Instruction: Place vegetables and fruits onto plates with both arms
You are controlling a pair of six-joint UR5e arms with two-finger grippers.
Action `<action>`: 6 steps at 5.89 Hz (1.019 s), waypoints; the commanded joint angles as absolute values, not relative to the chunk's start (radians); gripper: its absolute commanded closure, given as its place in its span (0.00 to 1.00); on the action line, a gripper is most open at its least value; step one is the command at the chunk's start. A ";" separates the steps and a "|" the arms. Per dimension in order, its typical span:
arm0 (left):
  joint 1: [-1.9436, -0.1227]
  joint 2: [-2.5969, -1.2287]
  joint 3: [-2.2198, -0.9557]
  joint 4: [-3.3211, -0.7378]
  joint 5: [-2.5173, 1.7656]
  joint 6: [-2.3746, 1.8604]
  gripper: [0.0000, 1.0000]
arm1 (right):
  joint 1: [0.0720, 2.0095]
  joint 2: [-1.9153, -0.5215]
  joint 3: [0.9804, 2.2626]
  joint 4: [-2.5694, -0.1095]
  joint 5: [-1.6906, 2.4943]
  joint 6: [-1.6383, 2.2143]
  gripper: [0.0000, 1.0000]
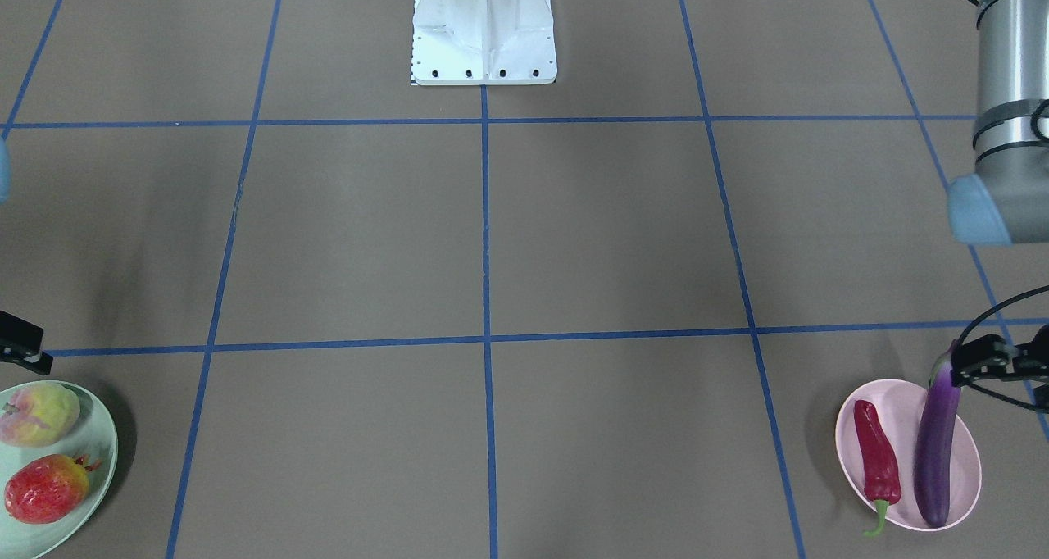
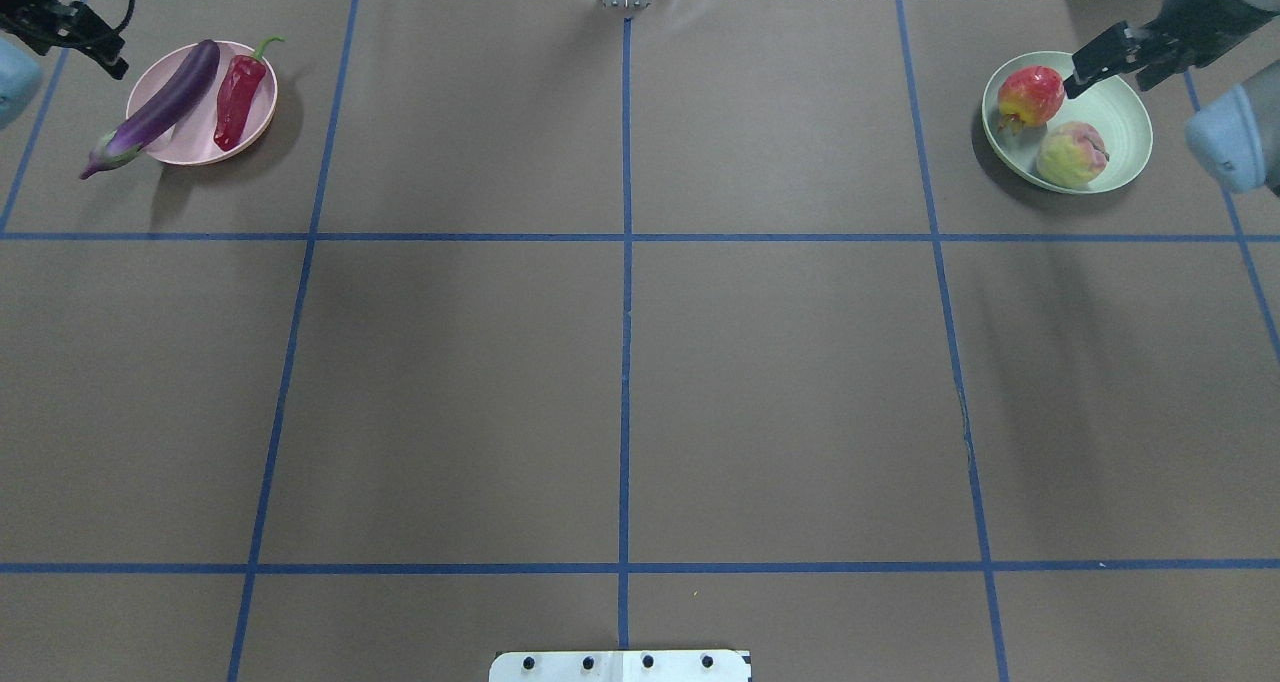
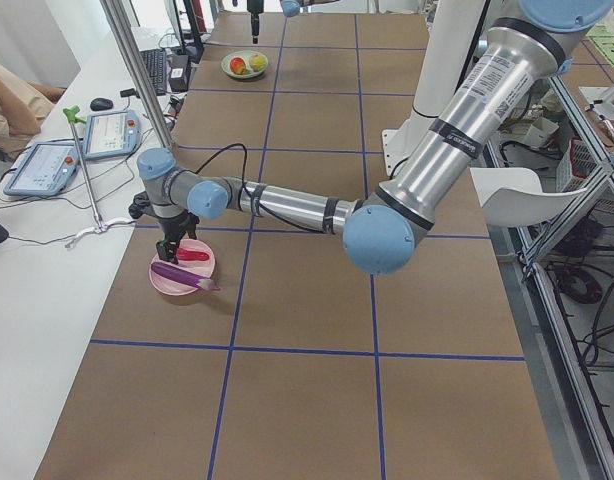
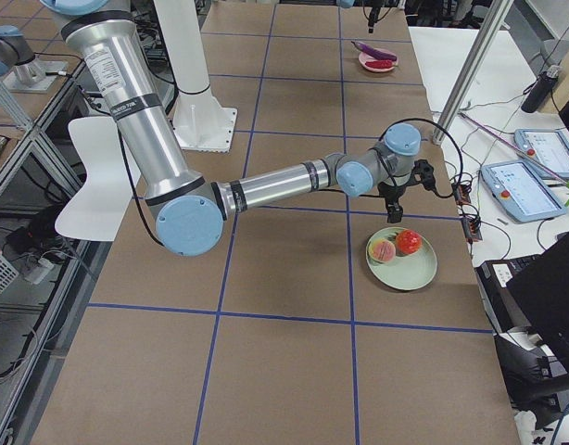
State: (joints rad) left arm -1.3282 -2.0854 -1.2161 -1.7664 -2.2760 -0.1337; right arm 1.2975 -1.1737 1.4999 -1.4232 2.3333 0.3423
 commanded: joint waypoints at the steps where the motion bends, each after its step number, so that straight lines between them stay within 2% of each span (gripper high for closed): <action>1: -1.437 -1.911 -1.384 -1.755 -2.348 -0.121 0.00 | 1.421 -1.238 1.670 -1.778 2.336 0.028 0.00; 2: -1.486 -1.781 -1.490 -1.756 -2.353 -0.118 0.00 | 1.490 -1.315 1.674 -1.802 2.339 -0.127 0.00; 4: -1.580 -1.523 -1.686 -1.738 -2.355 -0.118 0.00 | 1.558 -1.479 1.712 -1.795 2.350 -0.178 0.00; 5: -1.582 -1.344 -1.851 -1.656 -2.352 -0.120 0.00 | 1.559 -1.512 1.730 -1.795 2.350 -0.173 0.00; 6: -1.580 -1.278 -1.968 -1.503 -2.318 -0.127 0.00 | 1.559 -1.523 1.733 -1.795 2.349 -0.164 0.00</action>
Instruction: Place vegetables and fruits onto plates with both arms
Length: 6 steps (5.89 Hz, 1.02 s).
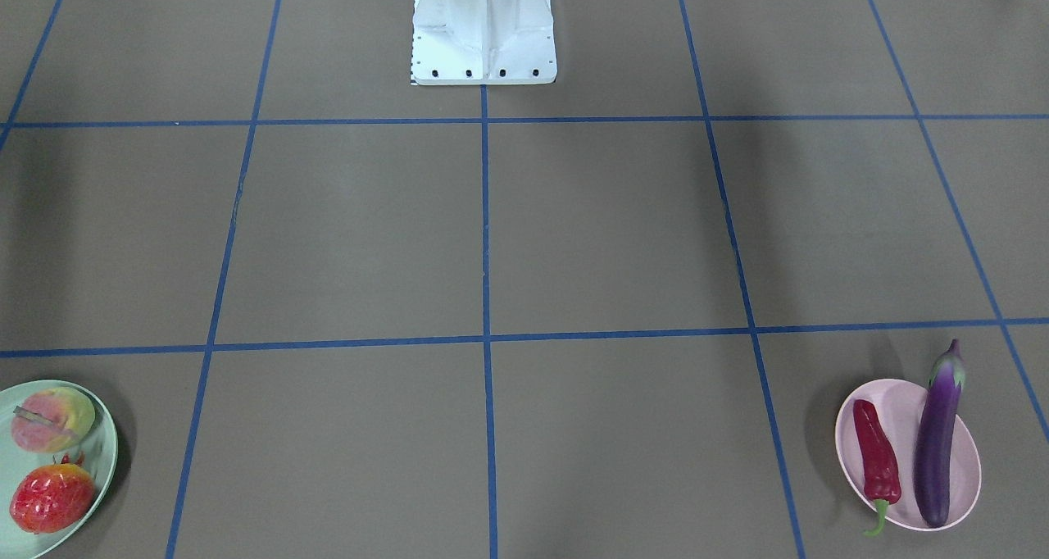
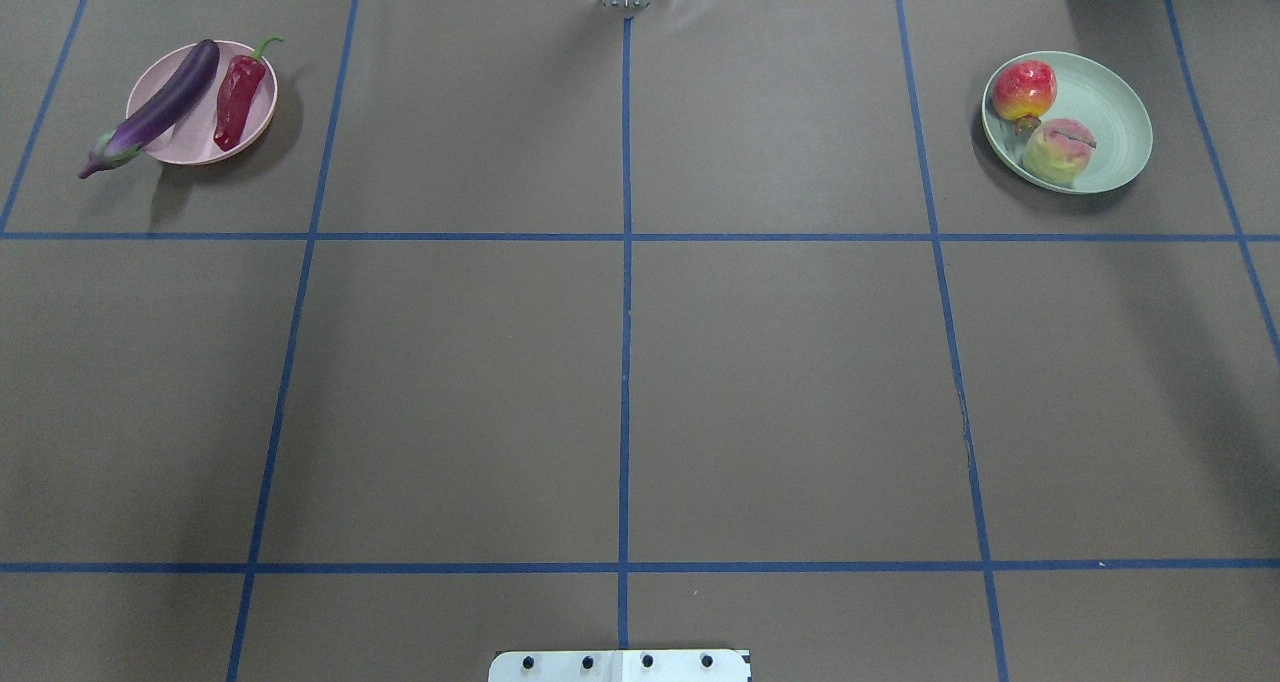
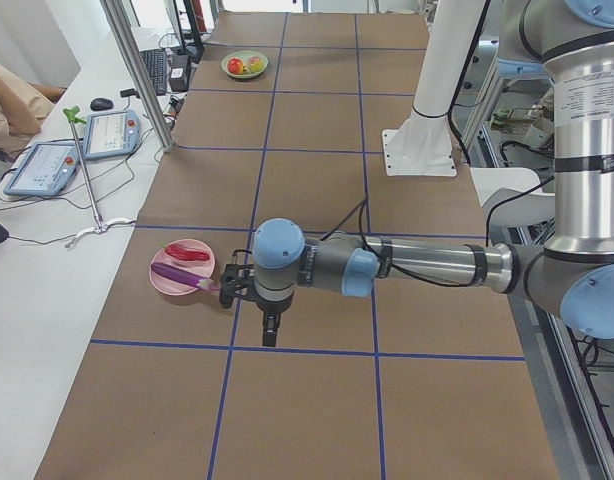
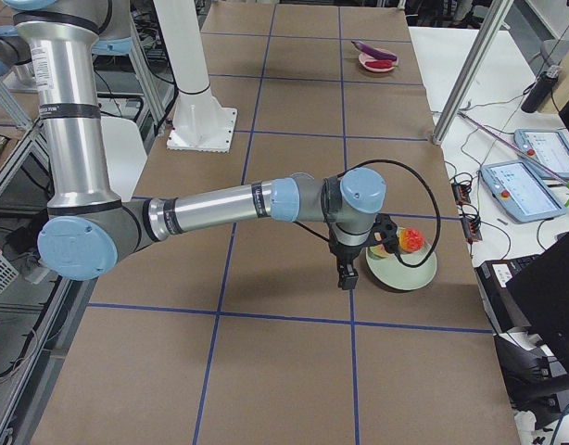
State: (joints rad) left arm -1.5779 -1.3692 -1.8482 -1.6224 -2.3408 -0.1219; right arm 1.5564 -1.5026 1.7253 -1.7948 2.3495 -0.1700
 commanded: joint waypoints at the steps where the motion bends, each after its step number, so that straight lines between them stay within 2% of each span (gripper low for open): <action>1: -1.582 -1.278 -1.976 -1.468 -2.321 -0.117 0.00 | 1.559 -1.525 1.735 -1.795 2.347 -0.163 0.00; 4: -1.578 -1.293 -1.898 -1.528 -2.332 -0.104 0.00 | 1.559 -1.549 1.753 -1.793 2.345 -0.163 0.00; 5: -1.580 -1.343 -1.890 -1.589 -2.321 -0.101 0.00 | 1.559 -1.561 1.767 -1.793 2.347 -0.163 0.00; 6: -1.580 -1.333 -1.882 -1.670 -2.321 -0.101 0.00 | 1.559 -1.589 1.784 -1.793 2.345 -0.163 0.00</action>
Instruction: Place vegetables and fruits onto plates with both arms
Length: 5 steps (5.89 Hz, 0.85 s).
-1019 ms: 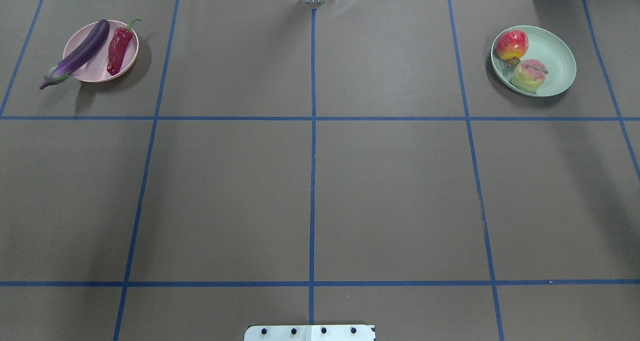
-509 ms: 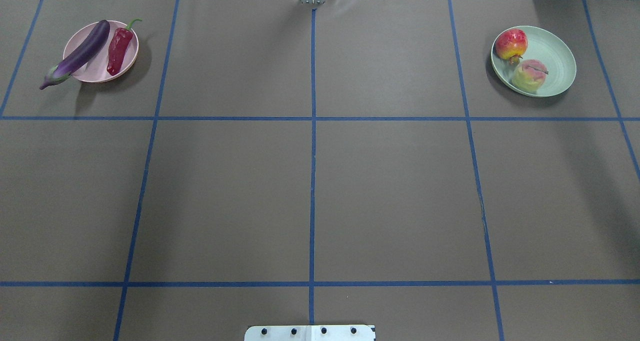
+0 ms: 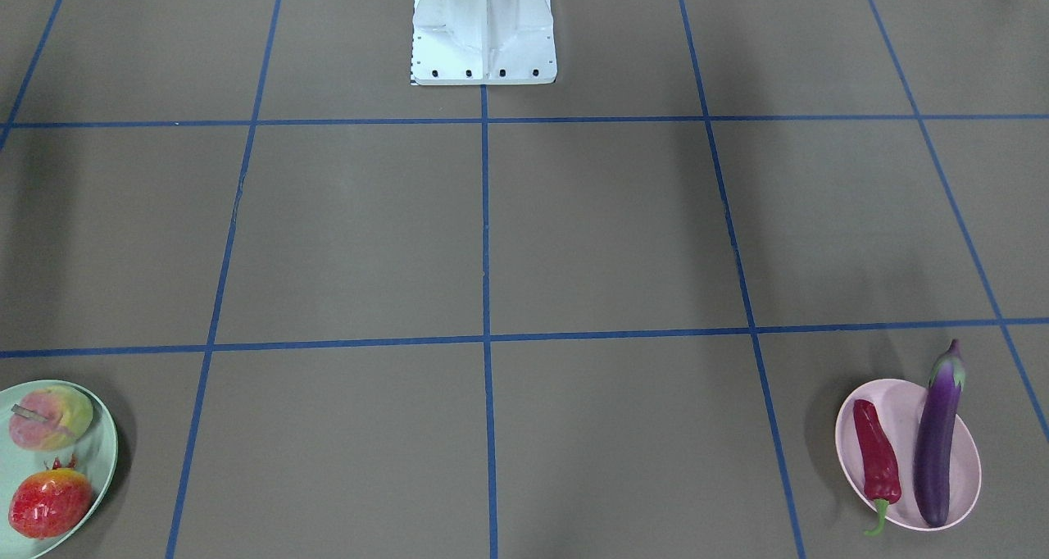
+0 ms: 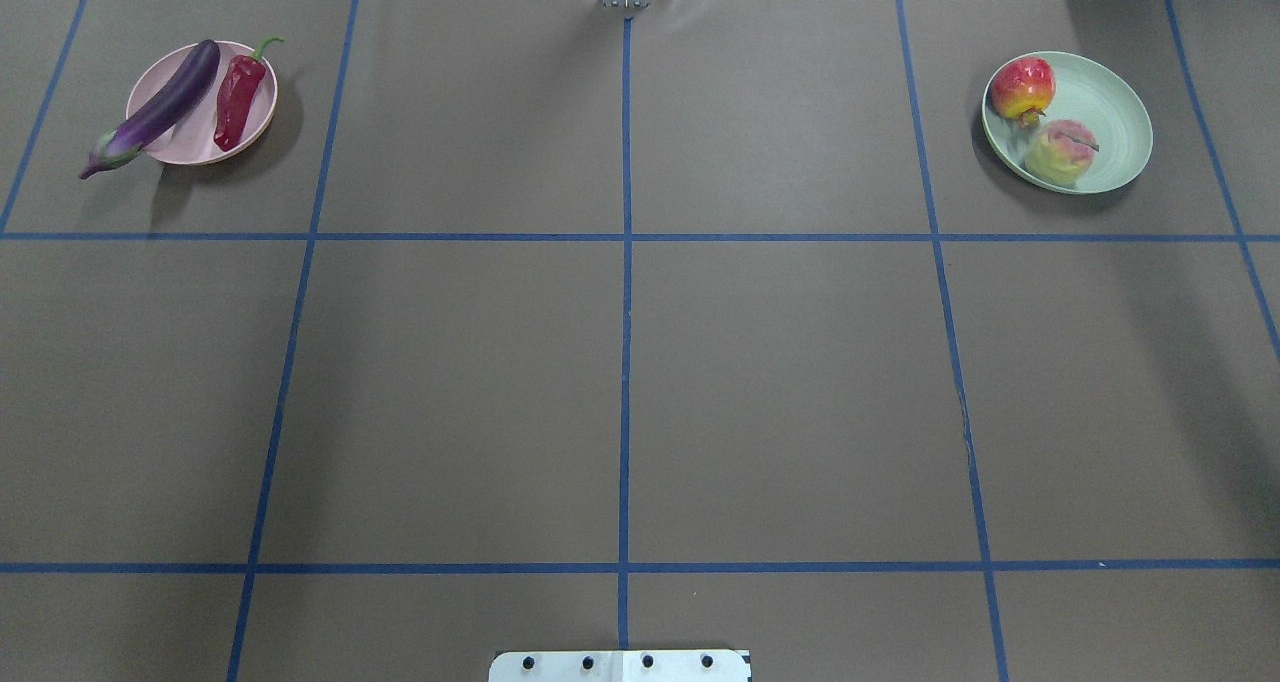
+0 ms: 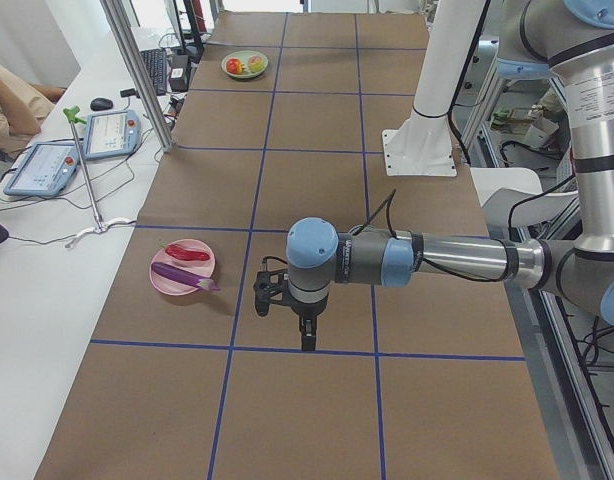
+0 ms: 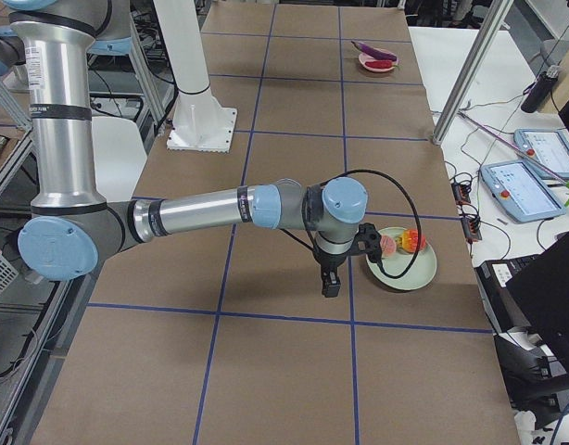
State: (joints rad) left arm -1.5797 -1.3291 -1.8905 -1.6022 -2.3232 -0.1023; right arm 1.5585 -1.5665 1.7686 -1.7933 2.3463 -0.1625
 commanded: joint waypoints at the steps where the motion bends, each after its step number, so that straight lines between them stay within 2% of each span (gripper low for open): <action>1: -1.580 -1.336 -1.859 -1.678 -2.332 -0.104 0.00 | 1.559 -1.613 1.787 -1.770 2.342 -0.163 0.00; 5: -1.577 -1.336 -1.856 -1.678 -2.330 -0.104 0.00 | 1.555 -1.623 1.782 -1.727 2.338 -0.150 0.00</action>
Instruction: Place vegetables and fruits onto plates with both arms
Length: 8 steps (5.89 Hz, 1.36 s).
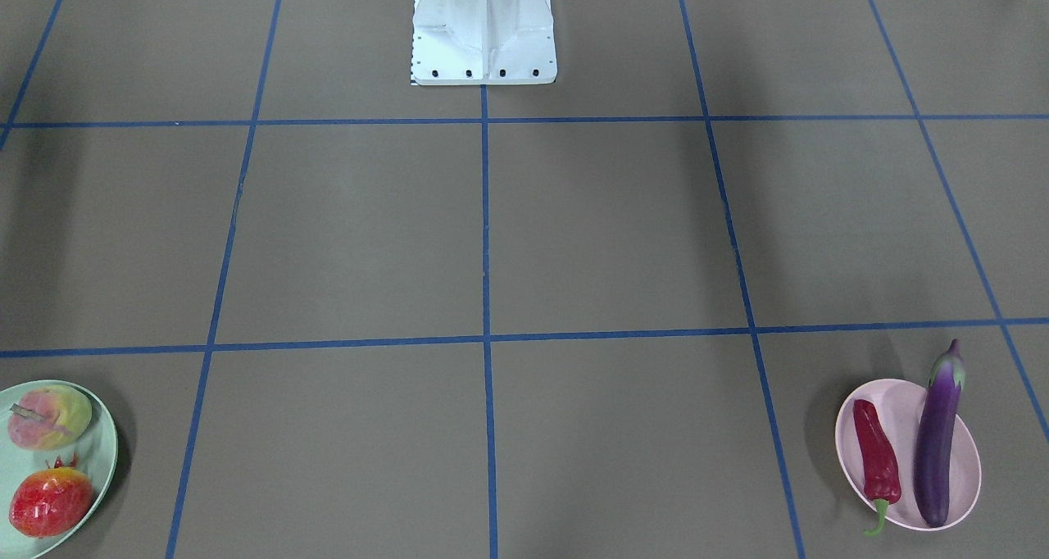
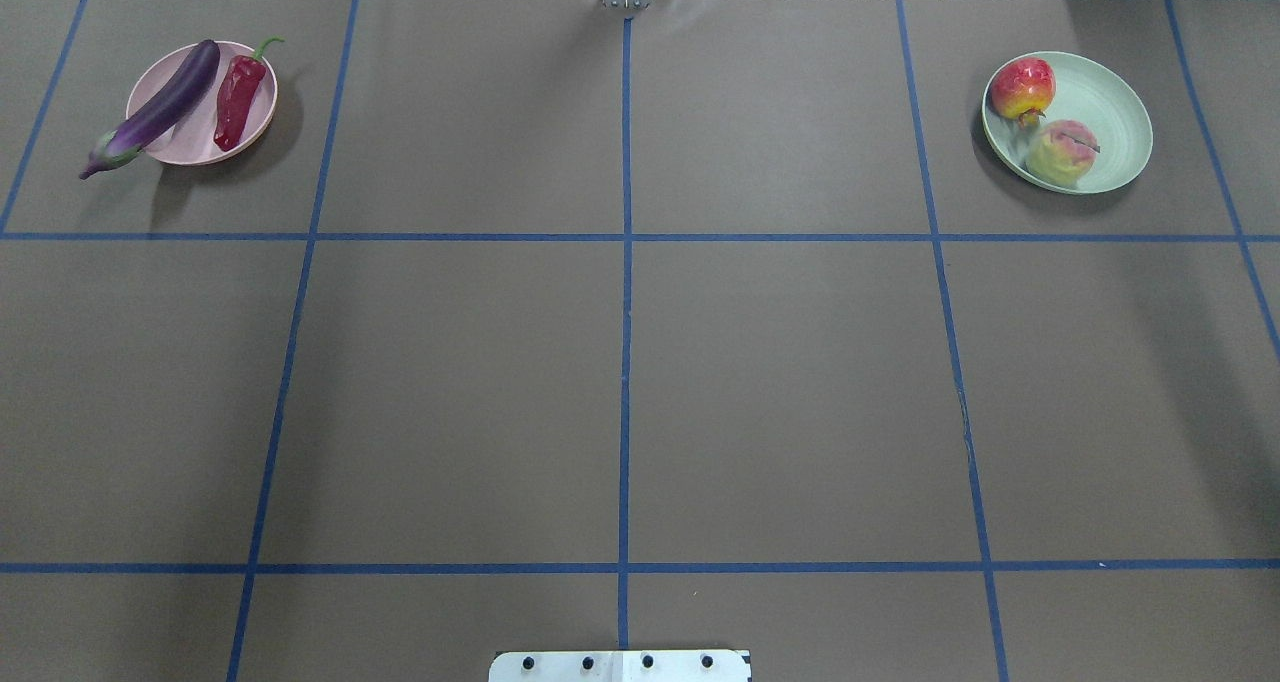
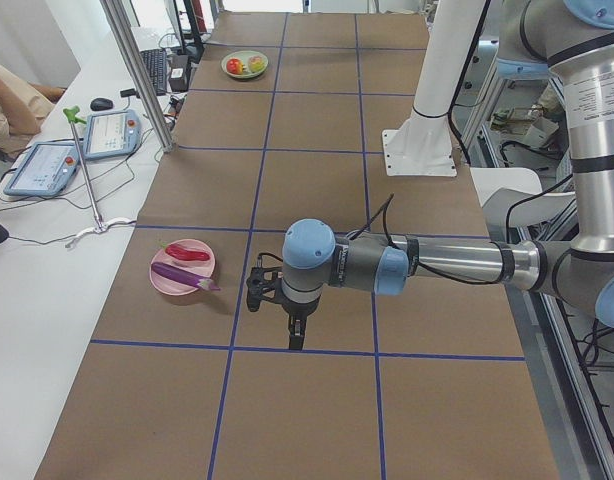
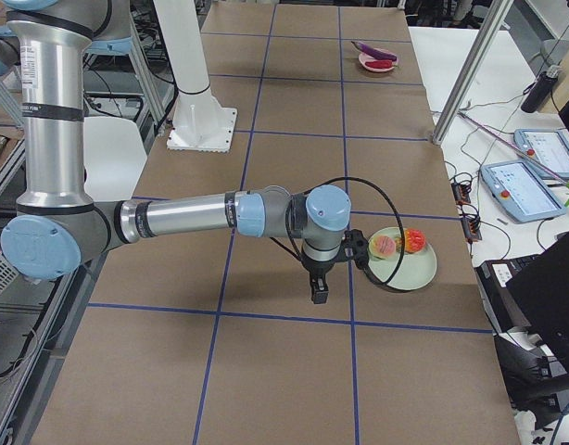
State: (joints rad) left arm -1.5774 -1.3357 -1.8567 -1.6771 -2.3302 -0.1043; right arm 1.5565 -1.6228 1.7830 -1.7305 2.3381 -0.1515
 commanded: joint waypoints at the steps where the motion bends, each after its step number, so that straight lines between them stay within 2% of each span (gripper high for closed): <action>1: -1.577 -1.336 -1.853 -1.678 -2.330 -0.104 0.00 | 1.555 -1.621 1.779 -1.711 2.338 -0.150 0.00; 8: -1.575 -1.336 -1.836 -1.678 -2.332 -0.104 0.00 | 1.542 -1.623 1.775 -1.697 2.344 -0.137 0.00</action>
